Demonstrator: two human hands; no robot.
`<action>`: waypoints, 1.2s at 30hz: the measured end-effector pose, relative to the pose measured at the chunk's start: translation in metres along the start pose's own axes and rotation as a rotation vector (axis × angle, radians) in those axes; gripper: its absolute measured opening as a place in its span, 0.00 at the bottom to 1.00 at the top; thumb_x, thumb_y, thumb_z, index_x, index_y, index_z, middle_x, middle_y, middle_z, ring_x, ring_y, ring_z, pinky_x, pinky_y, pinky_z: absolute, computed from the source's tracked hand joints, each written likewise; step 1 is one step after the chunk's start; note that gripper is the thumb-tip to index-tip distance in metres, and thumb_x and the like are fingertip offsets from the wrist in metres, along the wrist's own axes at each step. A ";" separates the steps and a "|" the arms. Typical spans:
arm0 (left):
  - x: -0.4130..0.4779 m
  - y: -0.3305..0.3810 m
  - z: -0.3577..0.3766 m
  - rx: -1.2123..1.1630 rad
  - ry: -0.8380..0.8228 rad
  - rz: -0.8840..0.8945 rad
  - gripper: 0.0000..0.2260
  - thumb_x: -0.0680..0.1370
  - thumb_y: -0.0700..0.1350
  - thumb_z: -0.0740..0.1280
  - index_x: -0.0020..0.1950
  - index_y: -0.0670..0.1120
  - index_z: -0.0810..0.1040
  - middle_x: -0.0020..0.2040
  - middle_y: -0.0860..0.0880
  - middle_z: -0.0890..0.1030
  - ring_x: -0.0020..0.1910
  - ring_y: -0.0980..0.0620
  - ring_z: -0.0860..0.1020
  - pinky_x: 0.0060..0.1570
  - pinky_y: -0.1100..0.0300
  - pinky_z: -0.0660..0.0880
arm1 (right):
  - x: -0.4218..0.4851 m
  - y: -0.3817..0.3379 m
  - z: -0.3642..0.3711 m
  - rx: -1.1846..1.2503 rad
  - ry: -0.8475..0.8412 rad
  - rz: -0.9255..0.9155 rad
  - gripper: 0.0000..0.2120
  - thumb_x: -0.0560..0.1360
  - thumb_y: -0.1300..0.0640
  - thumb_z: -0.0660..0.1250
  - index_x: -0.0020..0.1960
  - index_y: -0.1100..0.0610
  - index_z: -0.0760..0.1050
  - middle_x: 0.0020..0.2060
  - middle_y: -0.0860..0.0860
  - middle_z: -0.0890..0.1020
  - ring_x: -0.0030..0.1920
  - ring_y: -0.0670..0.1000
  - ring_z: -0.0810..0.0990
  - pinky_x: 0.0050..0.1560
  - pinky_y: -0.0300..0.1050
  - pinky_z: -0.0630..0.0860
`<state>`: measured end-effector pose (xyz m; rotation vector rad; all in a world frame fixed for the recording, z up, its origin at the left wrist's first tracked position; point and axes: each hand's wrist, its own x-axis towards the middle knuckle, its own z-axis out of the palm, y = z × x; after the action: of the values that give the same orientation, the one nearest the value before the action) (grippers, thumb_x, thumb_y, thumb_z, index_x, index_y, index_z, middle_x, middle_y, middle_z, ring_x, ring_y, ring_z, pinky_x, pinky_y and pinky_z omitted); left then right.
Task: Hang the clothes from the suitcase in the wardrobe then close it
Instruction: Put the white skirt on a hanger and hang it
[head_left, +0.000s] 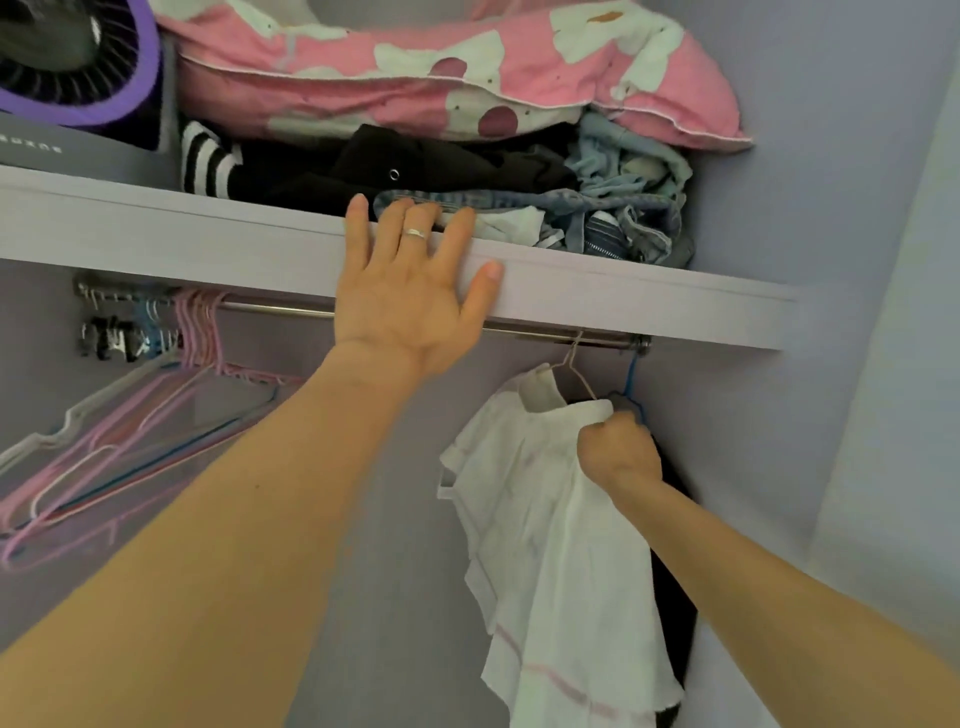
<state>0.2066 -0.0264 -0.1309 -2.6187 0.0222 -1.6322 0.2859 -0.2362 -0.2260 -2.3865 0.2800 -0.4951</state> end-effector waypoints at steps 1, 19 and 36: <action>-0.001 -0.001 0.001 0.002 0.008 0.000 0.30 0.80 0.62 0.43 0.78 0.50 0.61 0.73 0.43 0.67 0.75 0.41 0.59 0.77 0.39 0.42 | 0.003 -0.003 0.005 -0.017 0.001 0.006 0.21 0.80 0.59 0.55 0.71 0.66 0.63 0.69 0.63 0.69 0.63 0.64 0.74 0.58 0.52 0.73; -0.005 -0.006 0.005 -0.027 0.019 0.002 0.28 0.83 0.62 0.45 0.80 0.52 0.56 0.78 0.44 0.60 0.78 0.41 0.55 0.77 0.41 0.41 | 0.015 0.033 0.023 -0.133 0.022 0.127 0.22 0.81 0.58 0.56 0.74 0.62 0.62 0.71 0.63 0.66 0.65 0.63 0.72 0.59 0.53 0.72; 0.002 0.012 -0.049 0.124 -0.510 -0.081 0.30 0.83 0.59 0.42 0.80 0.50 0.34 0.82 0.43 0.41 0.80 0.44 0.40 0.76 0.39 0.37 | -0.060 0.000 -0.105 -0.220 -0.171 -0.167 0.22 0.75 0.56 0.65 0.68 0.58 0.69 0.63 0.58 0.75 0.63 0.59 0.73 0.54 0.45 0.71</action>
<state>0.1638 -0.0402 -0.1079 -2.8780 -0.2008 -0.9021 0.1872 -0.2769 -0.1691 -2.6625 0.0609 -0.3467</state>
